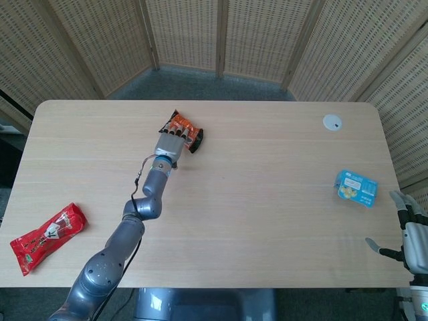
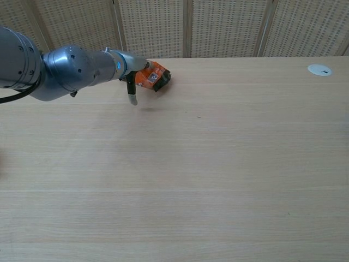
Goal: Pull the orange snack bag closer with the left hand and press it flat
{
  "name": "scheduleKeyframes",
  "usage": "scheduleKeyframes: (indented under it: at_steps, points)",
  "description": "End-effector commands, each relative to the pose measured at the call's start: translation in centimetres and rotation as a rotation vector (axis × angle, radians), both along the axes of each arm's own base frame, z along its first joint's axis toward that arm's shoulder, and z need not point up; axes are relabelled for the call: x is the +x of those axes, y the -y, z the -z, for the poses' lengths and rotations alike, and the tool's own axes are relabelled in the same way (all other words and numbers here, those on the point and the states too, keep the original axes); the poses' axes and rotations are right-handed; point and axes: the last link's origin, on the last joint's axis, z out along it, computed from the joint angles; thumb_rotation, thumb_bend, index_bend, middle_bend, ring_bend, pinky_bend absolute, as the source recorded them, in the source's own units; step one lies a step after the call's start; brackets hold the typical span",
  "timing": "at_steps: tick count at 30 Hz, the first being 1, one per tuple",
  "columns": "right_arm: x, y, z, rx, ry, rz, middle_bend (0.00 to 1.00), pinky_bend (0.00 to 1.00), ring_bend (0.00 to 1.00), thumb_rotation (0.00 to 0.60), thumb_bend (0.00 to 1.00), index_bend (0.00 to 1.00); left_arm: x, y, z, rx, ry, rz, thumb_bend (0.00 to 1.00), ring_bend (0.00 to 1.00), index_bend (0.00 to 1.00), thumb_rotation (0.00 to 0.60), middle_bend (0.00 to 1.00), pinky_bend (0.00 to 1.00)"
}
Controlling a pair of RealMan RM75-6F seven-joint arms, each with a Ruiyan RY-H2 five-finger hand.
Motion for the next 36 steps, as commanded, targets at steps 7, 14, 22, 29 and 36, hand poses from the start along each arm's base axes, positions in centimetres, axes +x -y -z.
scheduleKeyframes:
  at_steps: [7,14,22,29,36]
  points:
    - [0.3,-0.1,-0.5,-0.005,0.023,-0.017,0.0,0.0,0.0,0.6,0.0,0.0,-3.6,-0.9,-2.6,0.0,-0.107,0.014,0.0,0.0,0.08,0.6,0.0,0.0]
    - [0.8,-0.3,-0.9,-0.019,0.038,-0.033,0.0,0.0,0.0,0.6,0.0,0.0,-5.8,-1.9,-5.7,-0.026,-0.161,0.02,0.0,0.0,0.09,0.6,0.0,0.0]
    - [1.0,-0.3,-0.7,-0.01,0.047,-0.035,0.0,0.0,0.0,0.6,0.0,0.0,-3.5,-1.0,-6.9,0.051,-0.07,0.089,0.0,0.0,0.04,0.6,0.0,0.0]
    - [0.5,-0.3,-0.8,-0.01,0.044,-0.017,0.0,0.0,0.0,0.6,0.0,0.0,-1.9,-0.1,-4.4,0.078,-0.018,0.09,0.0,0.0,0.0,0.6,0.0,0.0]
    - [0.3,-0.3,-1.1,-0.014,0.05,-0.015,0.0,0.0,0.0,0.6,0.0,0.0,-3.1,-0.1,-2.5,0.065,-0.034,0.019,0.0,0.0,0.0,0.6,0.0,0.0]
